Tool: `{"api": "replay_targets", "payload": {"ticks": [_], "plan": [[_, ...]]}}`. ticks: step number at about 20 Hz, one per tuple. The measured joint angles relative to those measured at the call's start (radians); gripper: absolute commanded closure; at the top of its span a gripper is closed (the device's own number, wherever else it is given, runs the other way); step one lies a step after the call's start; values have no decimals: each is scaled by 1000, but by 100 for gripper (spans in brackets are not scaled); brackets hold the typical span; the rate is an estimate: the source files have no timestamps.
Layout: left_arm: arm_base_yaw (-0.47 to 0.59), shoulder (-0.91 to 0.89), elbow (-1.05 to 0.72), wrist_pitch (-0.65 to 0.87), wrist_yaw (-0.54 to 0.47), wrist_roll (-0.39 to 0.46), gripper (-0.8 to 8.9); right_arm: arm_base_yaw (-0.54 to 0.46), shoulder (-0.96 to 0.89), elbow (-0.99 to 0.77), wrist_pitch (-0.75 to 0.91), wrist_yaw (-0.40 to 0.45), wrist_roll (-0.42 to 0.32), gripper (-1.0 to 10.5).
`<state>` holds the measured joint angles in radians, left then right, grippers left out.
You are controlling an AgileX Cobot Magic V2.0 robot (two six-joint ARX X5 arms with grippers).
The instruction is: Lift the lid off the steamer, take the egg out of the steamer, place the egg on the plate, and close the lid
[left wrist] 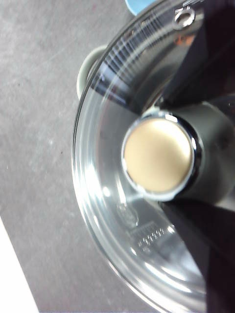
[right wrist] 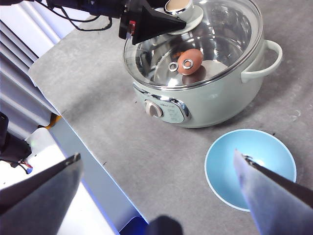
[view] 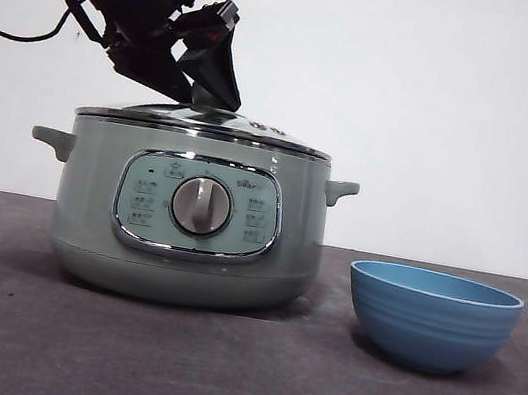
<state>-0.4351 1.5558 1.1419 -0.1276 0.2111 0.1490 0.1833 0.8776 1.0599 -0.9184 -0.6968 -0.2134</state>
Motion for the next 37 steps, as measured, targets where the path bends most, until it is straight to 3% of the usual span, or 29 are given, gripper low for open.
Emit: {"api": "replay_targets", "payload": {"ticks": [4,7,14,19,25,30,37], "plan": [[0,0,-1,9,-2,-11,659,0,0,0,0,0,0,380],[0,0,-1,10,-2,-11,827,0,0,0,0,0,0,381],[0,2,-3,27,0,-26,822,0,0,0,0,0,0,381],[0,-11,-3,30,-1,-42,822,0,0,0,0,46,0,381],[0,-147,-3,11,-4,-45,822,0,0,0,25,46,11,381],[0,-344,-3,-146,-16,-51,822,0,2,0,140,46,82,380],[0,-654,-3,-423,-129,-99,822,72,115,1,283,93,203,381]]}}
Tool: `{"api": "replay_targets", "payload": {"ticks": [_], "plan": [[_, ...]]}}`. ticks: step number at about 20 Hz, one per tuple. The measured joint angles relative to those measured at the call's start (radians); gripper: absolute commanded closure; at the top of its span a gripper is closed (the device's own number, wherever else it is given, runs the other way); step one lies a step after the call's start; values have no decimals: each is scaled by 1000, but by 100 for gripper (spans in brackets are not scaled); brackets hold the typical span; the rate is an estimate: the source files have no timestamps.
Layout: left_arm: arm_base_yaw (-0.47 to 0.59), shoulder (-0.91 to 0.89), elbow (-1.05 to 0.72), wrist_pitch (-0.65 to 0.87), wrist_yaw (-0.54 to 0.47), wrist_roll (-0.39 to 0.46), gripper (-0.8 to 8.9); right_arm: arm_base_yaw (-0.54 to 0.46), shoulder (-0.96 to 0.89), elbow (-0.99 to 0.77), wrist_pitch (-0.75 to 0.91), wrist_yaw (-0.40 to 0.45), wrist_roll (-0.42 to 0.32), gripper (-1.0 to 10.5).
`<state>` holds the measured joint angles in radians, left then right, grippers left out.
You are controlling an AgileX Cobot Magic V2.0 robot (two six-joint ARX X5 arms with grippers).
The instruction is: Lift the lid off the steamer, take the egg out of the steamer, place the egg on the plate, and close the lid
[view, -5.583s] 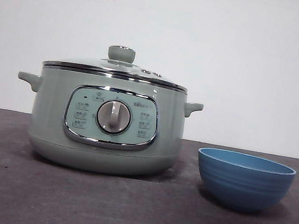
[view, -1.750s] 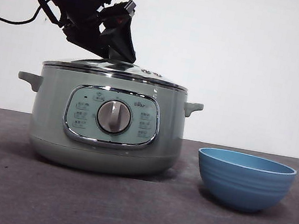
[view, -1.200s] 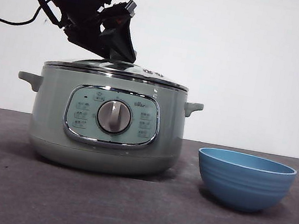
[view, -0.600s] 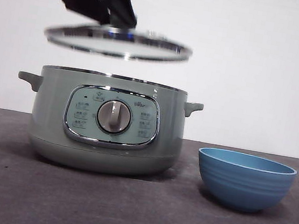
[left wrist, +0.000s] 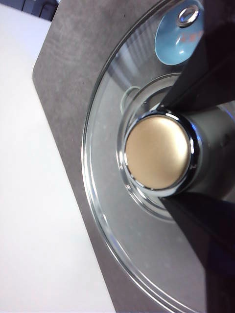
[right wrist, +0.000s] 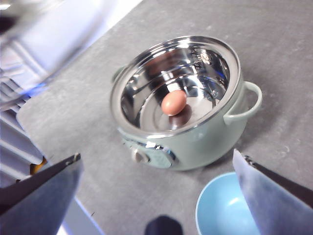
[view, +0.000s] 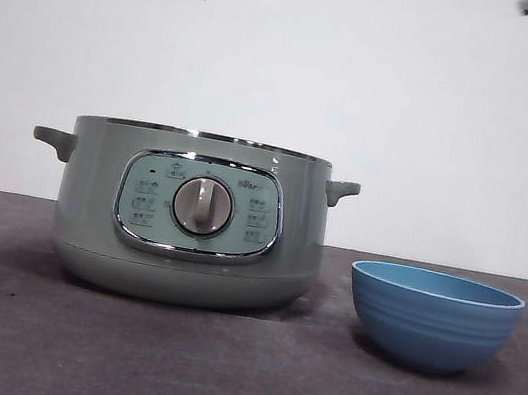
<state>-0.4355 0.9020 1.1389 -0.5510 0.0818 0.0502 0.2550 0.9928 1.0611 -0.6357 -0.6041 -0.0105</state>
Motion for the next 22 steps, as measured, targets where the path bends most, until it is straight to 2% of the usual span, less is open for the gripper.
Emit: {"api": "replay_targets", "payload": {"ticks": [6,9,12,15,22], "plan": [[0,-213,0,-210,-129,-45,822,171,227,119,53,178,53,381],[0,-293,0,-291,-152,-63,822,261,369,227,61,290,56,381],[-2,-346,0,-356,-204,-68,822,326,515,344,61,355,57,382],[-2,-358,0,-415,-211,-70,822,380,654,467,61,433,57,383],[-2,-356,0,-427,-206,-70,822,428,908,620,108,500,57,384]]}}
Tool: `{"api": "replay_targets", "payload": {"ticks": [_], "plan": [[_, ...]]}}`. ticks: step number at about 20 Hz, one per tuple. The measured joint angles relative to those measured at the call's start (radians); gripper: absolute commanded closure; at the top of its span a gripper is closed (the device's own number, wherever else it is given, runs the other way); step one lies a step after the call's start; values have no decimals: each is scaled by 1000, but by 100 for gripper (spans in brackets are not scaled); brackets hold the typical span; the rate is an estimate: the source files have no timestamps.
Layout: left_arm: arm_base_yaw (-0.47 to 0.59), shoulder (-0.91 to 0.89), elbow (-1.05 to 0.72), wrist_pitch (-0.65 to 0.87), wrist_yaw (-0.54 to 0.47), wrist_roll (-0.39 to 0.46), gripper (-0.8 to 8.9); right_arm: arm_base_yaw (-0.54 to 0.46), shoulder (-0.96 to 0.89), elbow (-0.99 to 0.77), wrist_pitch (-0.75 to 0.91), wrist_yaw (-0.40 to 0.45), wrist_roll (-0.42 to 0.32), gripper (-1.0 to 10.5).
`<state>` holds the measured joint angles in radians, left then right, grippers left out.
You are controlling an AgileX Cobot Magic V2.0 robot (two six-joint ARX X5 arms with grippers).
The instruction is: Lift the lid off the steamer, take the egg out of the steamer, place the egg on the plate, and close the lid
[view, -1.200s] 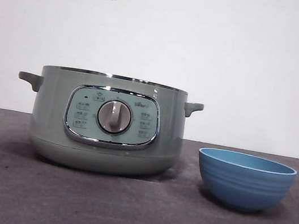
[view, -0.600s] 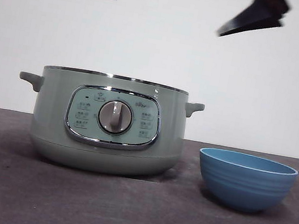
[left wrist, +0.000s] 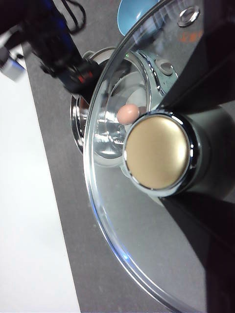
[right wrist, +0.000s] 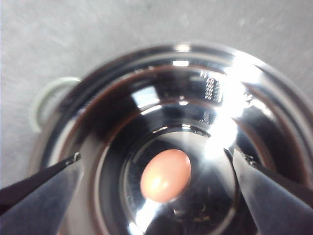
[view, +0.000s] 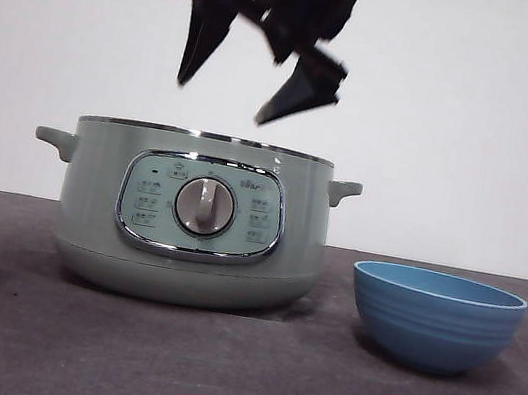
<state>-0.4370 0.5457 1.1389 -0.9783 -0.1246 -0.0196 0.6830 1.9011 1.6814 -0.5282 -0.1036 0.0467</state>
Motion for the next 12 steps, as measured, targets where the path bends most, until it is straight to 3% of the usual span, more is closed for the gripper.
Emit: {"api": "replay_targets", "payload": {"ticks": [12], "plan": [[0,0,0,0,3,0,822,9,166,5,64,3,33,385]]}}
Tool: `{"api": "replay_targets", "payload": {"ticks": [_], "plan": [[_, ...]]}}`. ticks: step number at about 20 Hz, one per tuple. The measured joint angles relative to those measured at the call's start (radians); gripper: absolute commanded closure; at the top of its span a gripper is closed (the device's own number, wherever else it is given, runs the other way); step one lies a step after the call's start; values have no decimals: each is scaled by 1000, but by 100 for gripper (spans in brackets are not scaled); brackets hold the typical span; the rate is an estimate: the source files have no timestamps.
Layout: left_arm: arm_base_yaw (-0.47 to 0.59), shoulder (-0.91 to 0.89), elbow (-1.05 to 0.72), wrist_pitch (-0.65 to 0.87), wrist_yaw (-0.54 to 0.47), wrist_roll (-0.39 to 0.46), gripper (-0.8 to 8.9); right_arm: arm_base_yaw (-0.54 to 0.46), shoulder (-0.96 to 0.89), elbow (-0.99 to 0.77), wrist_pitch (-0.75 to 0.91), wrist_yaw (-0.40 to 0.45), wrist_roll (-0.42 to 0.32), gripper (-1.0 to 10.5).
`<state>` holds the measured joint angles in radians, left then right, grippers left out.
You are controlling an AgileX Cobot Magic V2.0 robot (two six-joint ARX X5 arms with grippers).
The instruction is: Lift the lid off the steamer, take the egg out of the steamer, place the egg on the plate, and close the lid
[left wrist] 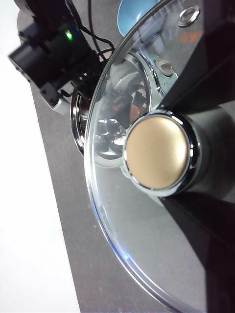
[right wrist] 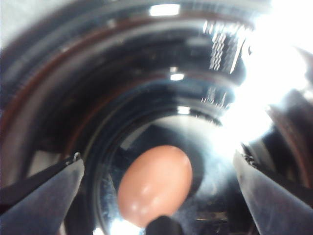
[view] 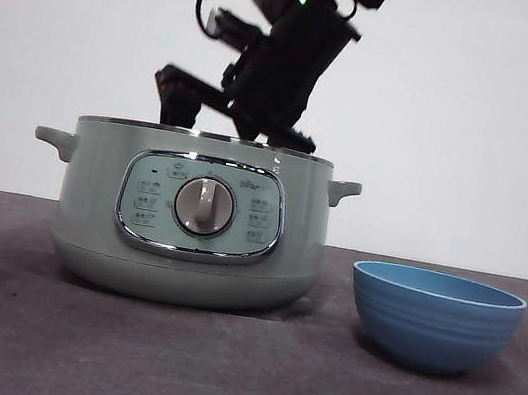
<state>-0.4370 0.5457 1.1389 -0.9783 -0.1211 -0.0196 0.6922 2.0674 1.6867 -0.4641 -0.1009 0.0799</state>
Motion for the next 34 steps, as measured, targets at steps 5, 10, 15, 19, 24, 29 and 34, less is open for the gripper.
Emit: {"api": "replay_targets", "payload": {"ticks": [5,10,15,19,24,29,34], "plan": [[0,0,0,0,3,0,822,2,16,0,1,0,17,385],[0,0,0,0,24,0,822,6,57,0,-9,-1,29,393],[0,0,0,0,24,0,822,10,58,2,-10,-2,37,685],[0,0,0,-1,24,0,822,10,58,2,-8,-3,37,831],[0,0,0,-6,24,0,822,10,58,2,-8,-3,37,962],[0,0,0,-7,24,0,822,10,33,2,-8,0,28,963],[0,0,0,0,24,0,822,11,-216,2,-104,13,0,963]]}}
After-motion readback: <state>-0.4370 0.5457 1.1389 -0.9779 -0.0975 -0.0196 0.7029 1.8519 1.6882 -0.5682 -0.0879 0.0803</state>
